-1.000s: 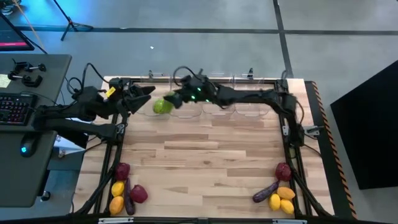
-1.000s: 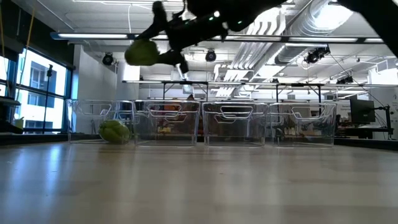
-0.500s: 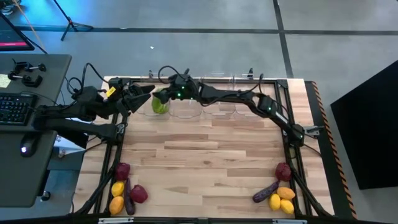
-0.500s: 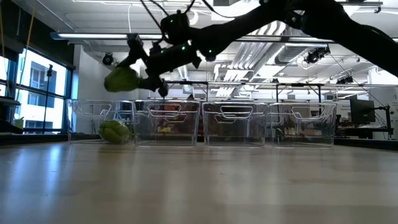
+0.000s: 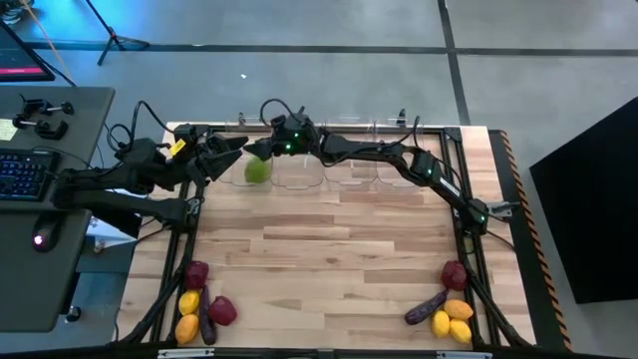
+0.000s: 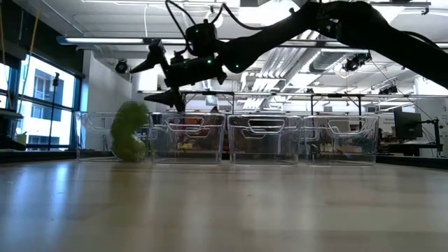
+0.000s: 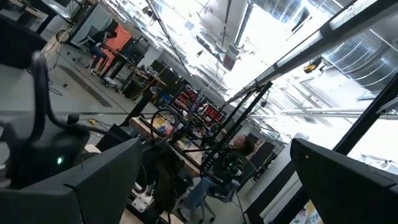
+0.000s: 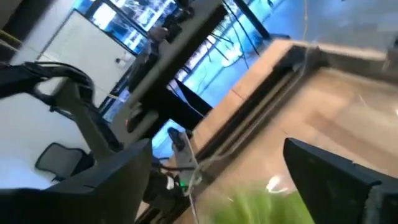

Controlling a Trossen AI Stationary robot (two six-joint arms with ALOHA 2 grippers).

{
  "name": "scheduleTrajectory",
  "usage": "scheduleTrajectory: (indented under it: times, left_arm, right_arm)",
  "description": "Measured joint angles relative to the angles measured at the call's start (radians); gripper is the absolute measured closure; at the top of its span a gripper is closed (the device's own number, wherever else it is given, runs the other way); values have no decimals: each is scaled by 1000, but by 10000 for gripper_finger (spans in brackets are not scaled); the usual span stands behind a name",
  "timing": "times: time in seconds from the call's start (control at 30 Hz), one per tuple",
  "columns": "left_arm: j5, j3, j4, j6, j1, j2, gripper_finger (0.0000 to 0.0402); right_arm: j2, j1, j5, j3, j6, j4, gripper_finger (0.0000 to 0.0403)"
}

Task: Sort produce into baskets
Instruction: Put the apple into the middle left transparent bin

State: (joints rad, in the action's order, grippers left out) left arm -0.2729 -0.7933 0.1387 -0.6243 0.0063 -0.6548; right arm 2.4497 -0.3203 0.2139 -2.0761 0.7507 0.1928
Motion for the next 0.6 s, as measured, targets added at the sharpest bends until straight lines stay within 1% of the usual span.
scheduleTrajectory:
  times: [0.13,0.23,0.4,0.5,0.6]
  left_arm:
    - [0,0,0,0,0,0,3]
    - [0,0,-1,-1,0,0,3]
    - [5,0,-8,-47,0,0,3]
    - [5,0,-11,-52,0,0,3]
    - [6,0,-19,-48,0,-2,3]
  right_arm:
    - [-7,-9,3,0,-30,6,18]
    - [-22,-30,35,0,-25,-4,12]
    - [-96,-122,145,1,-67,-37,11]
    - [-171,-172,202,0,-132,-163,11]
    - [-251,-200,211,0,-277,-396,11]
